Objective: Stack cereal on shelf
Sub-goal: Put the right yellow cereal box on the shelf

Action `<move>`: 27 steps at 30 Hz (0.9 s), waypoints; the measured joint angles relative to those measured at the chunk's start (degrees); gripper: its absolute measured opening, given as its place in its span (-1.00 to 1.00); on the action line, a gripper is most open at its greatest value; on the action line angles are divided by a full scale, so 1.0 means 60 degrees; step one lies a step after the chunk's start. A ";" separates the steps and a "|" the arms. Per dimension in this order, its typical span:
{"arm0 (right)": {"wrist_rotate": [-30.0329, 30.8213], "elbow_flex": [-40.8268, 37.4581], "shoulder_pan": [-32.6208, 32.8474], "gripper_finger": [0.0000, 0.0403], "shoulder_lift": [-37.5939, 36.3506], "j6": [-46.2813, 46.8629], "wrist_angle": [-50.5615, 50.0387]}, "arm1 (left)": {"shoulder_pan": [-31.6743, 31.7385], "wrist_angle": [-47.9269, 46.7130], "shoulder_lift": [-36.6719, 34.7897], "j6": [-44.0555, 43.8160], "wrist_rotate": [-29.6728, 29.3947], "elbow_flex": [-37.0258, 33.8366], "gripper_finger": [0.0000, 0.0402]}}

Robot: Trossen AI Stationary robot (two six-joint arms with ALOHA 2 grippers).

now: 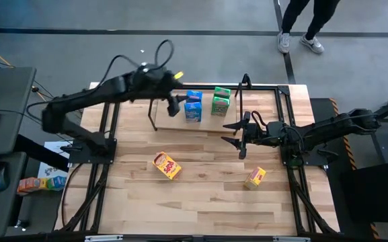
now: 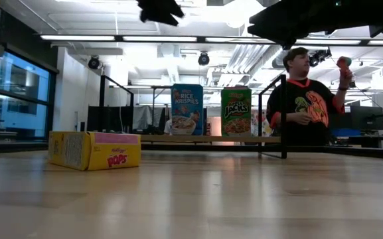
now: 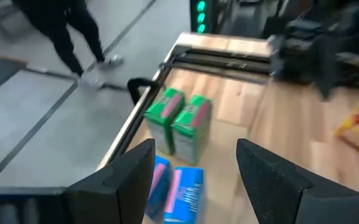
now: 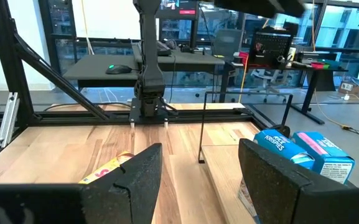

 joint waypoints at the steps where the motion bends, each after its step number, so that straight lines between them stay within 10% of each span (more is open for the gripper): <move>1: 0.0015 0.0000 0.0000 0.01 -0.0004 -0.0007 -0.0002 | -0.0132 0.0300 -0.0364 -0.0056 0.0003 -0.0439 0.09; 17: 0.0205 0.0000 0.0000 0.01 -0.0004 0.0006 0.0000 | -0.2549 0.9730 -0.6096 -0.0543 -0.0421 -0.9866 0.09; 27: 0.0208 0.0000 0.0000 0.01 -0.0004 0.0009 -0.0004 | -0.2690 1.0754 -0.7385 -0.0962 -0.0893 -1.1453 0.09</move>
